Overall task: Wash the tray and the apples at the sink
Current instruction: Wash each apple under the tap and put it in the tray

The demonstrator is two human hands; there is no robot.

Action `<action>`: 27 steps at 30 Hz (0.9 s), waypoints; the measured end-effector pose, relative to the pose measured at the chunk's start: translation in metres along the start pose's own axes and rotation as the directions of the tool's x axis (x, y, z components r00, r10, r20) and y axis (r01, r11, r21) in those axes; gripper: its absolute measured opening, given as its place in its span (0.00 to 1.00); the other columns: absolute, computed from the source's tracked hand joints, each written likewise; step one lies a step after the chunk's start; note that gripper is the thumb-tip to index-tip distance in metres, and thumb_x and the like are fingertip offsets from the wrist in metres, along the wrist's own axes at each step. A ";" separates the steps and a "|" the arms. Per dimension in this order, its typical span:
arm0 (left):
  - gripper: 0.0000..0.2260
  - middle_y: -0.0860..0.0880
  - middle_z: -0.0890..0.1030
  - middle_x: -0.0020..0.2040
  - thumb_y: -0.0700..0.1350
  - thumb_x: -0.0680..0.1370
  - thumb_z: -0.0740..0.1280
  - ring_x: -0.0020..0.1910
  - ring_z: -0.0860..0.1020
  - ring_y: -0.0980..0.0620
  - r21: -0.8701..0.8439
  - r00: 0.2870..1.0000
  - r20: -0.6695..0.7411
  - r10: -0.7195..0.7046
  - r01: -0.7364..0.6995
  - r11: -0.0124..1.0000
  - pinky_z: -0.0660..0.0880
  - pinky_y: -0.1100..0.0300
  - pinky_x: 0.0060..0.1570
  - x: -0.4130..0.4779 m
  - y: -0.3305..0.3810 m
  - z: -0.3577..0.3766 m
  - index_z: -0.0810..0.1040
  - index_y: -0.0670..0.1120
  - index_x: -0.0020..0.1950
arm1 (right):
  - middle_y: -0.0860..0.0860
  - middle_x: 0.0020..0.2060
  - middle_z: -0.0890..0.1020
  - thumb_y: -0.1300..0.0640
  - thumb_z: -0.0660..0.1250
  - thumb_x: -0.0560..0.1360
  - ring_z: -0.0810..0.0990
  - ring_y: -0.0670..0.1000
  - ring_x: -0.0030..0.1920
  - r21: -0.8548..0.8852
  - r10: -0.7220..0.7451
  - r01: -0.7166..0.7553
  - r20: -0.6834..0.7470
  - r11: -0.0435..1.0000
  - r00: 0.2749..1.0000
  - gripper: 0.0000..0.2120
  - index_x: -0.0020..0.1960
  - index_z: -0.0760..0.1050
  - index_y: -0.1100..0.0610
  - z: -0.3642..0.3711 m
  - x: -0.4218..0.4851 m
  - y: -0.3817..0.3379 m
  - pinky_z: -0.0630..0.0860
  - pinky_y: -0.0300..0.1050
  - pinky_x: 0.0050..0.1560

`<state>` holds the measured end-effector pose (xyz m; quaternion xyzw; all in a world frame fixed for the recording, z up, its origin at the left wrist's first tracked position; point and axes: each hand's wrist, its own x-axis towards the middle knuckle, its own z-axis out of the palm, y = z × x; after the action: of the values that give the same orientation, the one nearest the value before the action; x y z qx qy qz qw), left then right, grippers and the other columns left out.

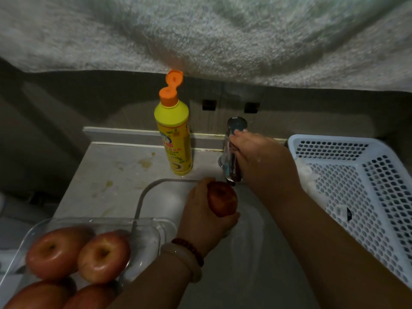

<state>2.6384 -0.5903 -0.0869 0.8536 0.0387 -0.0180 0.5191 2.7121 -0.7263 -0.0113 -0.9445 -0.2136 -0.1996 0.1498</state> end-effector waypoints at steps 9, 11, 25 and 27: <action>0.33 0.53 0.73 0.58 0.50 0.61 0.80 0.55 0.74 0.57 -0.075 0.999 0.027 -0.025 0.027 0.997 0.76 0.56 0.57 0.014 -0.004 0.022 0.66 0.62 0.59 | 0.58 0.52 0.84 0.55 0.58 0.76 0.84 0.58 0.50 0.057 0.011 -0.010 -0.018 0.998 1.000 0.18 0.56 0.81 0.62 -0.004 0.010 0.003 0.79 0.53 0.52; 0.34 0.53 0.74 0.59 0.52 0.60 0.80 0.55 0.75 0.56 -0.093 0.999 0.027 -0.031 0.034 0.995 0.76 0.55 0.57 0.016 -0.003 0.024 0.66 0.62 0.59 | 0.58 0.52 0.84 0.55 0.58 0.76 0.84 0.59 0.51 0.092 0.024 -0.022 -0.014 0.996 1.000 0.18 0.56 0.81 0.61 -0.003 0.011 0.004 0.79 0.53 0.52; 0.30 0.52 0.78 0.56 0.58 0.55 0.76 0.53 0.78 0.55 -0.212 0.997 0.009 -0.075 0.075 0.974 0.77 0.52 0.55 0.019 0.003 0.028 0.69 0.64 0.54 | 0.58 0.52 0.84 0.58 0.63 0.76 0.83 0.58 0.52 0.122 0.022 -0.009 -0.105 0.993 0.994 0.13 0.56 0.81 0.61 -0.004 0.011 0.006 0.78 0.52 0.53; 0.30 0.52 0.78 0.56 0.59 0.54 0.75 0.53 0.78 0.55 -0.209 0.997 0.014 -0.076 0.077 0.975 0.77 0.51 0.55 0.019 0.003 0.027 0.69 0.64 0.54 | 0.57 0.55 0.83 0.56 0.65 0.76 0.82 0.57 0.56 0.066 -0.030 0.031 -0.017 0.997 0.999 0.15 0.59 0.80 0.60 0.001 0.013 0.013 0.78 0.54 0.57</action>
<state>2.6578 -0.6144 -0.0979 0.7920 0.0718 -0.0365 0.6052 2.7291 -0.7329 -0.0092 -0.9341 -0.2333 -0.2022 0.1795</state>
